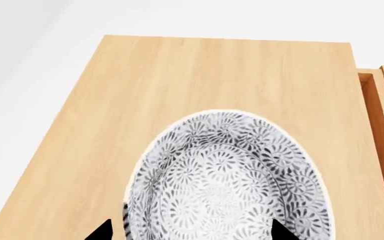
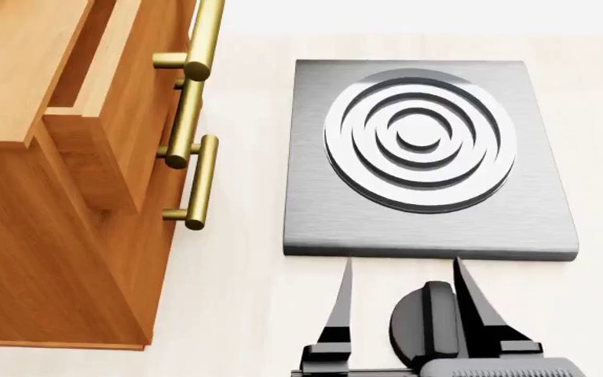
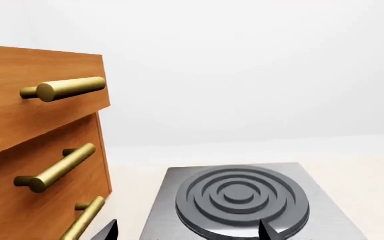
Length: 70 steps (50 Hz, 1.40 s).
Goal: Pick the akita bowl on the wooden cabinet and place it on the plate.
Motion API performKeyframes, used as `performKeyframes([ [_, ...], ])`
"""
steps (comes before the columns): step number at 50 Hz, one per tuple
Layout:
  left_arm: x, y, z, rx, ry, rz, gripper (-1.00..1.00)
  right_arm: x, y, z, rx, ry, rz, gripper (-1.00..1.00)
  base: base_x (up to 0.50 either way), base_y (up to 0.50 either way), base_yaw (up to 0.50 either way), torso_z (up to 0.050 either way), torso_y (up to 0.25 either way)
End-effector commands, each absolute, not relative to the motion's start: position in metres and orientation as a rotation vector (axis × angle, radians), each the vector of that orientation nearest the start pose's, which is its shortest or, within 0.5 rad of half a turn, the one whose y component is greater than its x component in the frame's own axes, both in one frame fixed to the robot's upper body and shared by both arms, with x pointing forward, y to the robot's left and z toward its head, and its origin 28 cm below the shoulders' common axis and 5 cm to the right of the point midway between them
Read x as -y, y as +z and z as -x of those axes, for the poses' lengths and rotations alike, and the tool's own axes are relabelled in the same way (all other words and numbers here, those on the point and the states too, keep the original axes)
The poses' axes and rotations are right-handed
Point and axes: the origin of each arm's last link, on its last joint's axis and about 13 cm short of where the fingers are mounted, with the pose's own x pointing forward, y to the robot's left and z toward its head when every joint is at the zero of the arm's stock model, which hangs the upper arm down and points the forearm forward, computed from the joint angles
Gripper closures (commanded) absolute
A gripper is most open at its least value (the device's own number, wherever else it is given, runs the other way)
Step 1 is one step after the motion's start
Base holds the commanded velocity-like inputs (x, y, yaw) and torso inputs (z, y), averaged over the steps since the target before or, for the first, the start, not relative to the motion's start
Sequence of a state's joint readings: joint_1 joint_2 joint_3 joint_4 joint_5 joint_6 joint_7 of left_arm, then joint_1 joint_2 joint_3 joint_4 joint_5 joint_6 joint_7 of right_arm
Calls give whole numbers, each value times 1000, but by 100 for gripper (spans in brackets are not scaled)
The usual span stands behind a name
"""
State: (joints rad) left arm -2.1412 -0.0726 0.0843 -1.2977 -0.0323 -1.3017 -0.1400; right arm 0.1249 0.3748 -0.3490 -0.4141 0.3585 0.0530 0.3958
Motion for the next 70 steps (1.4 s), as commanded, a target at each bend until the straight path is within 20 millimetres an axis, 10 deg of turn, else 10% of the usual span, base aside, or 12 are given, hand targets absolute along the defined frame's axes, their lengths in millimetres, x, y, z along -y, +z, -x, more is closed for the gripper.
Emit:
performKeyframes([
  [1,-241,433,-359,-506,281,-71,-100,89,104,-217,305,78,-75,-100,0,0,0,0,0],
  [4,-241,431,-360,-507,279,-72,-100,89,104,-218,303,78,-75,-100,0,0,0,0,0],
  [5,-241,431,-360,-507,279,-75,100,89,104,-218,303,77,-75,-100,0,0,0,0,0],
  [47,-237,463,-357,-286,330,-335,100,90,113,-211,332,79,-80,-100,0,0,0,0,-1],
  [70,-222,514,-339,-13,298,-428,100,89,126,-203,378,87,-86,-100,0,0,0,0,0],
])
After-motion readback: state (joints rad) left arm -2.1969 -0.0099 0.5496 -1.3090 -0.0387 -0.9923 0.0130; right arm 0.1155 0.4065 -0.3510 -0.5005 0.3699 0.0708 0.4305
